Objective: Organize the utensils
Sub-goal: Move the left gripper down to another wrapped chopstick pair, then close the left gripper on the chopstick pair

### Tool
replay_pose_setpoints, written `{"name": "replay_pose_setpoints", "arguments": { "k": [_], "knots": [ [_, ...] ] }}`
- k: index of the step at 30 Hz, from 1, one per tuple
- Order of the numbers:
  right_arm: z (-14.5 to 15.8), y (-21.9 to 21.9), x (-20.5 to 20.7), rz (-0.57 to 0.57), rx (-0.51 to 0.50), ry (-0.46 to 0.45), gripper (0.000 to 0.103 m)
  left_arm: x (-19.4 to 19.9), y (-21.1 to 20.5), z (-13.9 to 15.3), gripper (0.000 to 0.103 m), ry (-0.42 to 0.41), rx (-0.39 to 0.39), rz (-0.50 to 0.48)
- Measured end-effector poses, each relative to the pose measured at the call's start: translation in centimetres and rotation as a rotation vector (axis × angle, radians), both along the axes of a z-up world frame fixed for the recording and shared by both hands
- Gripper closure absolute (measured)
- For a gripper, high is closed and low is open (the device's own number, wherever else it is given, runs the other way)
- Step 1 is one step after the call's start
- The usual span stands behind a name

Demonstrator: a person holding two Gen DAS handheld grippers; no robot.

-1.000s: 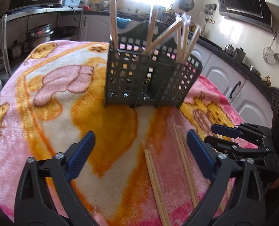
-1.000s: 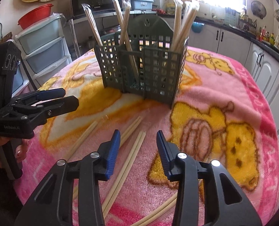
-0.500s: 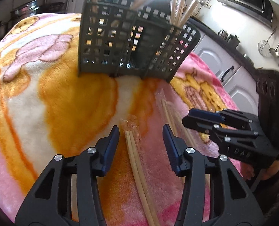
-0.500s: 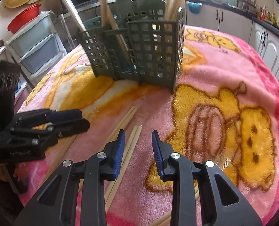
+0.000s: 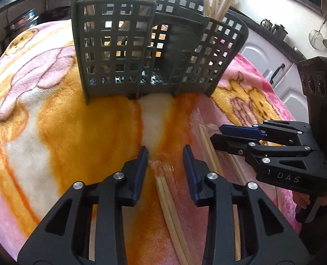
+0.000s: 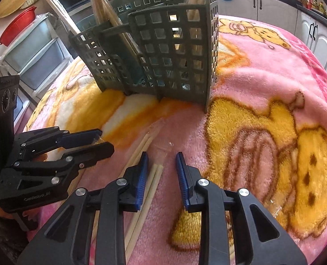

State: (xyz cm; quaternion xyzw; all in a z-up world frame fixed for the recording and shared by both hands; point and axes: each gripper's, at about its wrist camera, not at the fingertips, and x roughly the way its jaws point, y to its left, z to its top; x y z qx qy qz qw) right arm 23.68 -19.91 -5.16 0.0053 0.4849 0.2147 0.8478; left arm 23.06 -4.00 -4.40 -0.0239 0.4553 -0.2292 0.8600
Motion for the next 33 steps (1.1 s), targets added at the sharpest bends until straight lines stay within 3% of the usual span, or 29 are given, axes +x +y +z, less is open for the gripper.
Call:
{"name": "replay_pose_setpoints", "arguments": {
  "k": [4, 20, 33],
  "knots": [
    [0.0, 0.3, 0.6, -0.003, -0.004, 0.006, 0.081, 0.2, 0.2, -0.1, 0.086, -0.009, 0.007, 0.01],
    [0.7, -0.3, 0.5, -0.019, 0.02, -0.029, 0.096, 0.3, 2.2, 0.1, 0.099, 0.008, -0.064, 0.02],
    [6.6, -1.5, -2.5, 0.012, 0.073, -0.193, 0.097, -1.6, 3.6, 4.3, 0.101, -0.094, -0.123, 0.024]
  ]
}}
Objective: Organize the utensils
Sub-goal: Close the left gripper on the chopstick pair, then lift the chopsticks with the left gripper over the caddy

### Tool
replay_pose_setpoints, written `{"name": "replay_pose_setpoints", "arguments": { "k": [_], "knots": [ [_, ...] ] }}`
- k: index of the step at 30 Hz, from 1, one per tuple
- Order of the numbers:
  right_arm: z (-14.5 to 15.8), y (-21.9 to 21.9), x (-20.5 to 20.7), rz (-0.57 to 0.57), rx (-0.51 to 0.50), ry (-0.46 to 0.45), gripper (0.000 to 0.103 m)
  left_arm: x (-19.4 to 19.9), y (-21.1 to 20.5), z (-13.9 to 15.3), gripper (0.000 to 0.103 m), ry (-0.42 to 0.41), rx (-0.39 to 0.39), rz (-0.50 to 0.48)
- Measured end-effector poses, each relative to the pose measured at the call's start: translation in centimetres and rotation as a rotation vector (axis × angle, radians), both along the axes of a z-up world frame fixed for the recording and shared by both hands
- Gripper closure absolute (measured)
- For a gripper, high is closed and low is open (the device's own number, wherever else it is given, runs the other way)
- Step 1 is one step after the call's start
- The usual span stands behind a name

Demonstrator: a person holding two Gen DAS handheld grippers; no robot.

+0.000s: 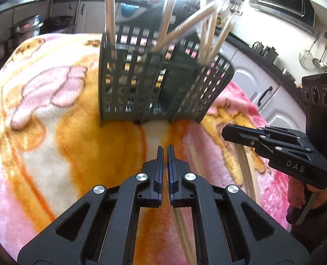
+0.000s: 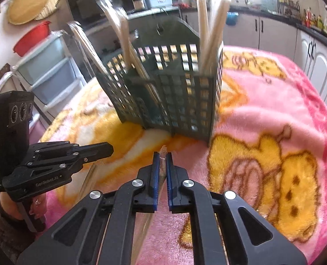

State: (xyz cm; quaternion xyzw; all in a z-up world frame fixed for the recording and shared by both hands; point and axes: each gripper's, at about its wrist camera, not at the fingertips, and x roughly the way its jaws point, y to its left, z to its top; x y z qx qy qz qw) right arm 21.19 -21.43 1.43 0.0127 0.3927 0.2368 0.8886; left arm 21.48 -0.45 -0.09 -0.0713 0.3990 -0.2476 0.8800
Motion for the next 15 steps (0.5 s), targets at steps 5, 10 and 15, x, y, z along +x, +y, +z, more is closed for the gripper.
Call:
{"name": "replay_pose_setpoints", "arguments": {
  "k": [5, 10, 15],
  "knots": [
    [2.1, 0.0, -1.3, 0.017, 0.009, -0.062, 0.097, -0.9, 0.7, 2.4, 0.101, -0.061, -0.017, 0.01],
    [3.9, 0.5, -2.5, 0.031, 0.001, -0.122, 0.097, -1.8, 1.4, 4.4, 0.102, -0.119, -0.026, 0.02],
    [5.5, 1.1, -3.5, 0.042, 0.005, -0.185, 0.097, -2.5, 2.1, 6.9, 0.102, -0.183, -0.051, 0.036]
  ]
}}
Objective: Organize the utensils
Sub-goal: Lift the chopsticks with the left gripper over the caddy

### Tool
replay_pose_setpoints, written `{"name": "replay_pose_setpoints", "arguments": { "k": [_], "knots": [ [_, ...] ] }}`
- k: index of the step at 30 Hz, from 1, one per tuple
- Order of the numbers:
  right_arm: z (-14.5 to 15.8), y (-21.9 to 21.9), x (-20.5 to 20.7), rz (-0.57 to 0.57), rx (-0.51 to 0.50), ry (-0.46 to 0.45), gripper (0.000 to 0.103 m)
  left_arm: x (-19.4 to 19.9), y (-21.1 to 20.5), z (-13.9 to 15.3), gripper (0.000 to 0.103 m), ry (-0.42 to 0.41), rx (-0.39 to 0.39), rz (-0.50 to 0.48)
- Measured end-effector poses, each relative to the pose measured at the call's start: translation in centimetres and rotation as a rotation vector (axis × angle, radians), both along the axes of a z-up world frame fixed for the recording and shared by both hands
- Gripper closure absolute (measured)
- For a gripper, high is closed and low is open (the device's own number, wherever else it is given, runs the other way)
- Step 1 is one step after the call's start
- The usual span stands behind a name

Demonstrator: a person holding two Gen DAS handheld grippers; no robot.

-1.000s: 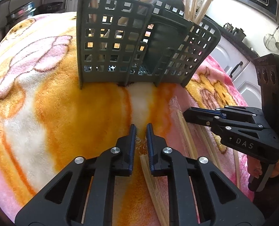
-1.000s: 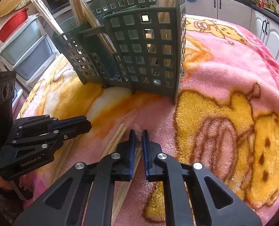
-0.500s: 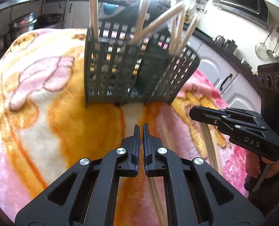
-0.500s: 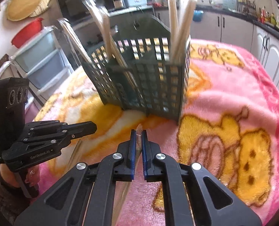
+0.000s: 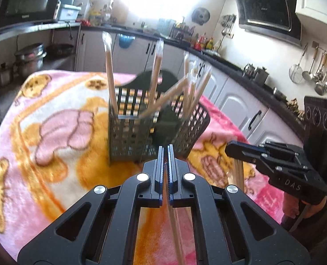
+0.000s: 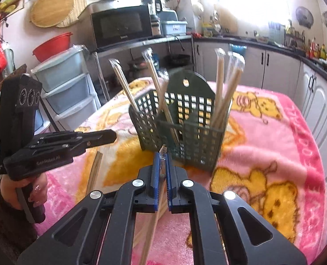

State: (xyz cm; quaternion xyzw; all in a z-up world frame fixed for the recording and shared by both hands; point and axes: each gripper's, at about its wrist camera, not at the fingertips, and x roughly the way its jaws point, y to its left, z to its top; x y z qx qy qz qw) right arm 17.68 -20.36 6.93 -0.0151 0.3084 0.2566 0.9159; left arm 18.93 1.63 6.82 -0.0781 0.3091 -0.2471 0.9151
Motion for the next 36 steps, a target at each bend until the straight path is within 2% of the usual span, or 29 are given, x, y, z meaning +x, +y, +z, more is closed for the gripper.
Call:
{"name": "replay_pose_setpoints", "arguments": {
  "k": [7, 19, 29, 36],
  "knots": [
    [2.4, -0.4, -1.1, -0.013, 0.013, -0.095, 0.098, -0.4, 0.4, 3.4, 0.102, -0.089, -0.031, 0.019],
    [5.6, -1.9, -2.4, -0.065, 0.027, -0.241, 0.098, -0.6, 0.5, 7.2, 0.102, -0.197, -0.069, 0.032],
    [7.5, -3.5, -2.0, -0.114, 0.064, -0.312, 0.098, -0.4, 0.1, 10.9, 0.102, -0.287, -0.111, 0.031],
    [9.0, -3.5, -1.3, -0.122, 0.074, -0.351, 0.098, -0.2, -0.5, 13.4, 0.102, -0.347, -0.113, 0.019]
  ]
}}
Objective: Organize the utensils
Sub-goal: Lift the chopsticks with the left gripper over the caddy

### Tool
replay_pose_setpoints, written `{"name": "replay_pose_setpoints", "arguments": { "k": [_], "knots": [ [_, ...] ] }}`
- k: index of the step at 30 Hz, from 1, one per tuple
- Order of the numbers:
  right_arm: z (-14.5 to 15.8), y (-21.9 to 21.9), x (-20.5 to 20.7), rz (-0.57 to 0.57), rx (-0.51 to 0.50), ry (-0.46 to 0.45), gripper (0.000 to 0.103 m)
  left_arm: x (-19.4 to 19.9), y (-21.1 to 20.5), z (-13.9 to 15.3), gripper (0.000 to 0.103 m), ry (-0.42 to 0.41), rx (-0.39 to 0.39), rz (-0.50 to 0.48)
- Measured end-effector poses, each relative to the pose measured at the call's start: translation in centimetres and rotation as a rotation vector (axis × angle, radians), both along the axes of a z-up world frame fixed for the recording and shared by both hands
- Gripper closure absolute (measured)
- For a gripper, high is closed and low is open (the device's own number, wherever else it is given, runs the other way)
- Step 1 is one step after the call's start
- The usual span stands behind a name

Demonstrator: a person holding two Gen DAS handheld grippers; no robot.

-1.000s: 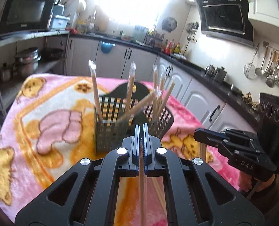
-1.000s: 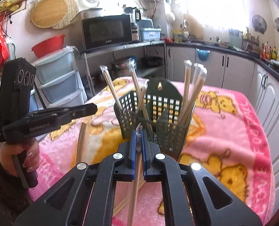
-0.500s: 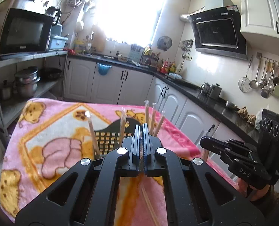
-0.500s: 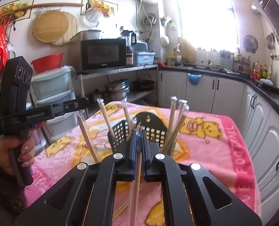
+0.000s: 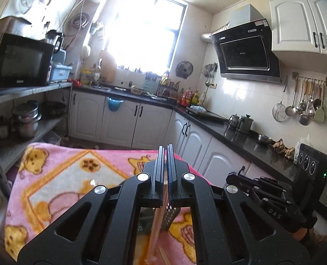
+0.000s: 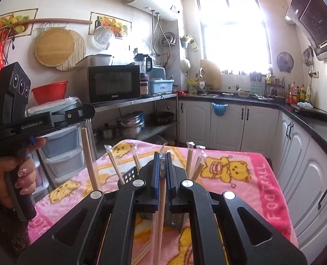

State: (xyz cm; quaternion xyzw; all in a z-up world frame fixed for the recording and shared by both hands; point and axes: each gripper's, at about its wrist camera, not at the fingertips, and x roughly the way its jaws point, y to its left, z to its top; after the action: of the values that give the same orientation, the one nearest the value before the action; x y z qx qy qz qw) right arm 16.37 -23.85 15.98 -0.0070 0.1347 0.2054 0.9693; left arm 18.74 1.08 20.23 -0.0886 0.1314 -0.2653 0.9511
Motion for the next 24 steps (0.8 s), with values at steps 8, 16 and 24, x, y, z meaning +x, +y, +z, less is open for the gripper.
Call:
{"name": "replay_pose_setpoints", "arguments": {
  "k": [8, 16, 24],
  "knots": [
    [1.8, 0.4, 1.0, -0.003, 0.005, -0.046, 0.098, 0.8, -0.1, 2.1, 0.102, -0.048, 0.001, 0.013],
    [4.1, 0.9, 2.3, -0.001, 0.023, -0.101, 0.098, 2.0, -0.2, 3.4, 0.102, -0.077, -0.004, 0.04],
    [5.7, 1.9, 4.3, 0.018, 0.049, -0.145, 0.098, 3.4, 0.2, 4.1, 0.102, -0.101, -0.014, 0.085]
  ]
}}
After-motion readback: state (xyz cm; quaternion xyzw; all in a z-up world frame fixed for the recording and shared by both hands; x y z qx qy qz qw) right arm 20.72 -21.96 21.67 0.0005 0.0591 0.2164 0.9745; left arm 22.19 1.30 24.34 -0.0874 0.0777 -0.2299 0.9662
